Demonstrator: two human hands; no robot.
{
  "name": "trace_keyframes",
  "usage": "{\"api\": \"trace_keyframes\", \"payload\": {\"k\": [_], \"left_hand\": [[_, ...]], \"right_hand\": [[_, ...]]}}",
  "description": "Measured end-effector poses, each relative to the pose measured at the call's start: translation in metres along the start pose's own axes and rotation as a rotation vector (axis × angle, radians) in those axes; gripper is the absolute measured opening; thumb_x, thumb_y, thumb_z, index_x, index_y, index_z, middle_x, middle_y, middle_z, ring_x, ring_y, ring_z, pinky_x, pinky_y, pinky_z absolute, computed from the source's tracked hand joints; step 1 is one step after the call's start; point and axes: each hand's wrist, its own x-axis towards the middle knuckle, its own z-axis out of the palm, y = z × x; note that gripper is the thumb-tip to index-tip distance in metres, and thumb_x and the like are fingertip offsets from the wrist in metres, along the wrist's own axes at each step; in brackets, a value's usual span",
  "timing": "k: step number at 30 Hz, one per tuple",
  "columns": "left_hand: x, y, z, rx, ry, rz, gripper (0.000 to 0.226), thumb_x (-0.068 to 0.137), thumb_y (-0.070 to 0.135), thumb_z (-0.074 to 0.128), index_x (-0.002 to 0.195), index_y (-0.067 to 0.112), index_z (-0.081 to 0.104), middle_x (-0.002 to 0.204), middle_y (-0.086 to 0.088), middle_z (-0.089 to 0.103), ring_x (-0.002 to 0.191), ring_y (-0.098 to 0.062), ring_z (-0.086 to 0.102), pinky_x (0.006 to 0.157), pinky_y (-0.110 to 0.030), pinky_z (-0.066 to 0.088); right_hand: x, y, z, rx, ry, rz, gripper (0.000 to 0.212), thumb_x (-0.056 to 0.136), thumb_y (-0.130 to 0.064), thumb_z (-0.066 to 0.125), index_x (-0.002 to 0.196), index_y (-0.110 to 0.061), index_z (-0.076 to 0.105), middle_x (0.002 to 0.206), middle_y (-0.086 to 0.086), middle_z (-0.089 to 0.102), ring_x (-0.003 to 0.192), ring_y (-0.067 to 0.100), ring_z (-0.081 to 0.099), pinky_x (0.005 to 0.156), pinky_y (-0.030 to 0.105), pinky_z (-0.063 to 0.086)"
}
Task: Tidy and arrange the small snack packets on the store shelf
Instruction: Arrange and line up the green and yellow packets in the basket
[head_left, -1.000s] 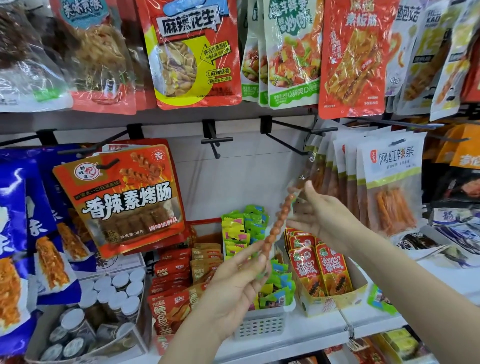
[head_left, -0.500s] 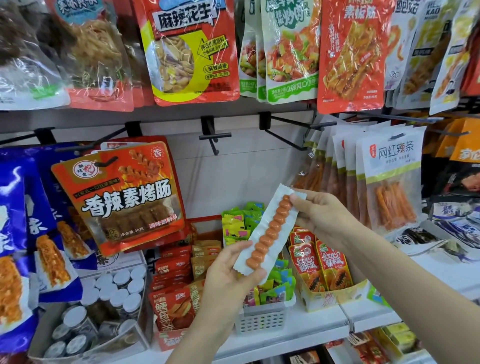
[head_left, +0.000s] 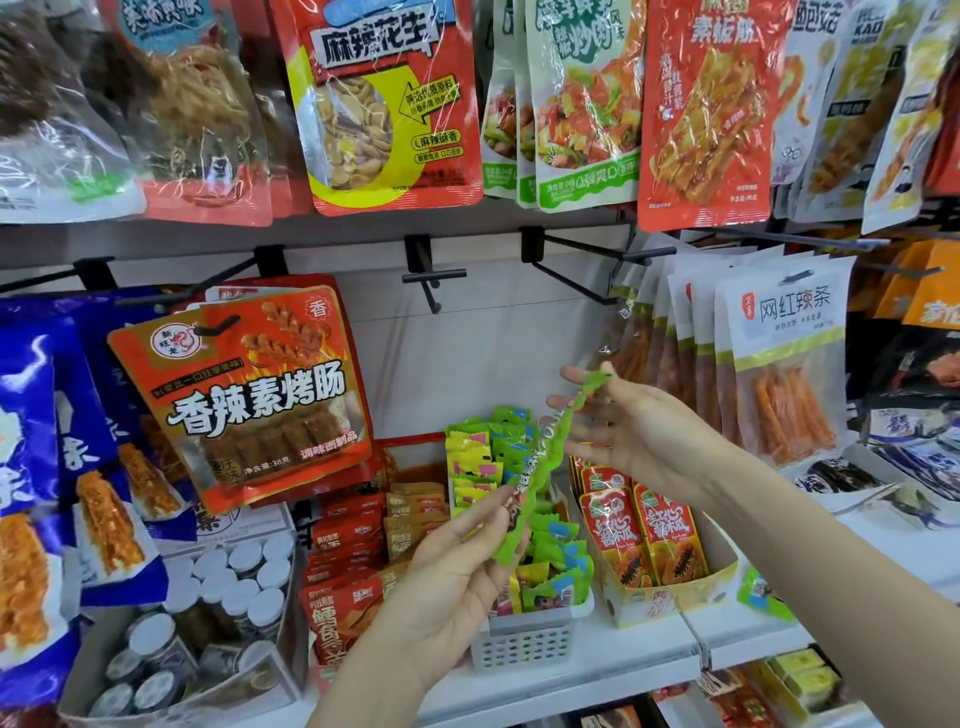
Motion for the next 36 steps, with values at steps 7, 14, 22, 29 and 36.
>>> {"api": "trace_keyframes", "payload": {"k": [7, 14, 22, 29, 36], "left_hand": [[0.003, -0.008, -0.008, 0.503, 0.198, 0.328, 0.038, 0.081, 0.008, 0.075, 0.117, 0.017, 0.068, 0.106, 0.004, 0.076, 0.101, -0.011, 0.071, 0.076, -0.017, 0.055], [0.018, -0.014, -0.023, 0.669, 0.356, 0.491, 0.02, 0.078, 0.008, 0.08, 0.09, 0.011, 0.066, 0.087, 0.001, 0.077, 0.087, -0.016, 0.073, 0.073, -0.025, 0.056], [0.039, 0.008, -0.039, 1.065, 0.383, 0.68, 0.011, 0.088, 0.013, 0.073, 0.081, 0.017, 0.066, 0.078, 0.009, 0.072, 0.077, -0.002, 0.067, 0.072, -0.017, 0.051], [0.079, 0.005, -0.021, 1.797, -0.002, 0.561, 0.056, 0.096, 0.057, 0.045, 0.138, 0.021, 0.052, 0.142, 0.005, 0.051, 0.135, -0.012, 0.037, 0.116, -0.032, 0.026], [0.089, -0.009, -0.03, 2.035, 0.024, 0.46, 0.066, 0.095, 0.069, 0.021, 0.132, 0.027, 0.056, 0.137, 0.008, 0.056, 0.143, -0.013, 0.023, 0.12, -0.048, 0.006]], "right_hand": [[0.006, 0.002, -0.008, -0.279, 0.024, -0.024, 0.03, 0.098, -0.018, 0.054, 0.117, 0.004, 0.062, 0.102, 0.015, 0.074, 0.097, 0.023, 0.072, 0.083, 0.032, 0.059], [0.009, 0.004, -0.017, -0.782, 0.109, -0.232, 0.024, 0.089, -0.029, 0.067, 0.098, -0.01, 0.078, 0.083, 0.001, 0.077, 0.077, 0.017, 0.075, 0.071, 0.028, 0.061], [0.013, 0.005, -0.057, -0.66, 0.54, -0.506, 0.028, 0.088, -0.027, 0.07, 0.107, -0.007, 0.074, 0.068, -0.013, 0.073, 0.064, 0.007, 0.072, 0.058, 0.028, 0.06], [0.016, 0.018, -0.068, -0.754, 0.649, -0.534, 0.033, 0.089, -0.037, 0.069, 0.112, -0.013, 0.073, 0.076, -0.019, 0.068, 0.063, 0.009, 0.073, 0.065, 0.035, 0.06], [0.01, 0.022, -0.059, -0.765, 0.5, -0.608, 0.015, 0.087, -0.032, 0.07, 0.101, -0.039, 0.069, 0.102, -0.011, 0.071, 0.065, 0.003, 0.072, 0.059, 0.017, 0.057]]}}
